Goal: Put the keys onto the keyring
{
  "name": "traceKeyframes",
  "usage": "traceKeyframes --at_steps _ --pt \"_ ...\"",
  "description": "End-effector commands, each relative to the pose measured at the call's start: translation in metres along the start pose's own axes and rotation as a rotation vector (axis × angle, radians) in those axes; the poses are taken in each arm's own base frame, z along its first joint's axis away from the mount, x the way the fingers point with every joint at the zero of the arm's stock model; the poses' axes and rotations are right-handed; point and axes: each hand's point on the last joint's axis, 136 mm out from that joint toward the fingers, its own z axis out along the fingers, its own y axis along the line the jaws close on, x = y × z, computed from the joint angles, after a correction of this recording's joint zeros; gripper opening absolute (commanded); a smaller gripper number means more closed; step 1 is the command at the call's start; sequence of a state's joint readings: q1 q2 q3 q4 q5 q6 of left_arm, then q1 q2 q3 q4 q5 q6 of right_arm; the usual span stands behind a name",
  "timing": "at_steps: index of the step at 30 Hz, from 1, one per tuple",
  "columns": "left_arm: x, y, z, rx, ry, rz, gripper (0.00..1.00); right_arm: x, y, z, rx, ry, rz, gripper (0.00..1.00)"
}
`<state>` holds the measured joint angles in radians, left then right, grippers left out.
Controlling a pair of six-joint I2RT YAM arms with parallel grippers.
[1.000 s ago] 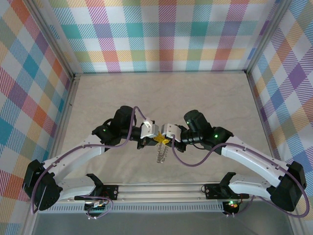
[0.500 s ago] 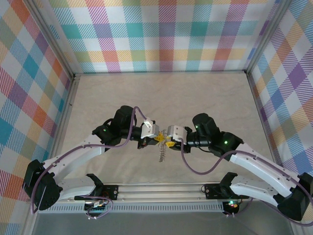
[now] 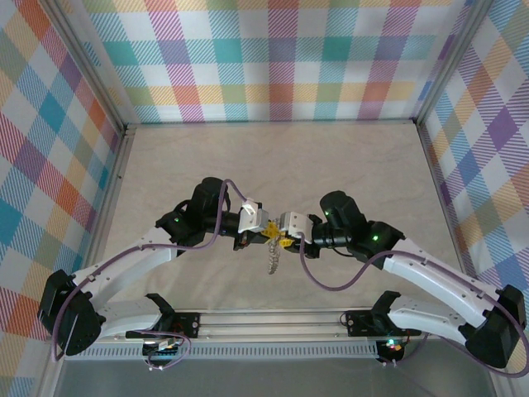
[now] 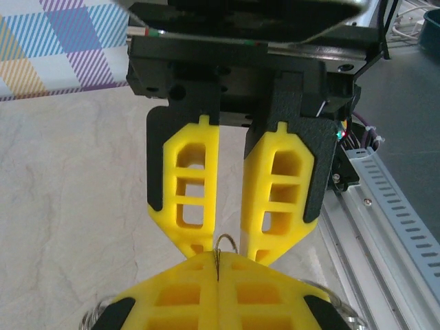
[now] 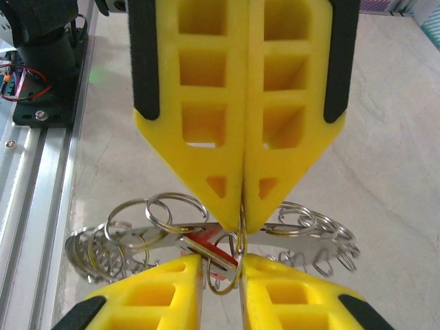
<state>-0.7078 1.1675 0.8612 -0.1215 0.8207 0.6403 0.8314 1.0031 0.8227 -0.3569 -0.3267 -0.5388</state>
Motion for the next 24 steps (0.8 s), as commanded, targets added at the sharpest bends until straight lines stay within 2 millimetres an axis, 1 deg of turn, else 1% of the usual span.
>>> traceKeyframes --at_steps 1,2,6,8,12,17,24 --pt "-0.026 -0.007 -0.007 0.006 -0.076 0.064 0.0 -0.014 -0.001 -0.002 -0.007 -0.047 -0.026 0.19" --pt "-0.025 -0.008 -0.006 0.006 -0.076 0.061 0.0 -0.013 -0.001 -0.002 -0.006 -0.042 -0.024 0.18" --pt "-0.024 -0.005 -0.006 -0.006 -0.073 0.056 0.0 -0.009 -0.001 -0.003 0.002 -0.03 -0.013 0.09" --pt "-0.026 -0.004 -0.006 -0.012 -0.077 0.049 0.0 -0.005 0.001 -0.001 -0.008 -0.023 -0.007 0.07" --pt "-0.027 -0.003 -0.005 -0.011 -0.085 0.05 0.0 0.006 0.005 0.003 -0.03 0.015 -0.003 0.01" --pt "-0.028 0.0 -0.006 -0.03 -0.092 0.044 0.0 0.008 0.008 0.009 -0.057 0.016 0.002 0.0" --pt "-0.025 0.002 -0.004 -0.036 -0.083 0.04 0.0 0.021 0.009 0.014 -0.078 0.063 0.039 0.0"
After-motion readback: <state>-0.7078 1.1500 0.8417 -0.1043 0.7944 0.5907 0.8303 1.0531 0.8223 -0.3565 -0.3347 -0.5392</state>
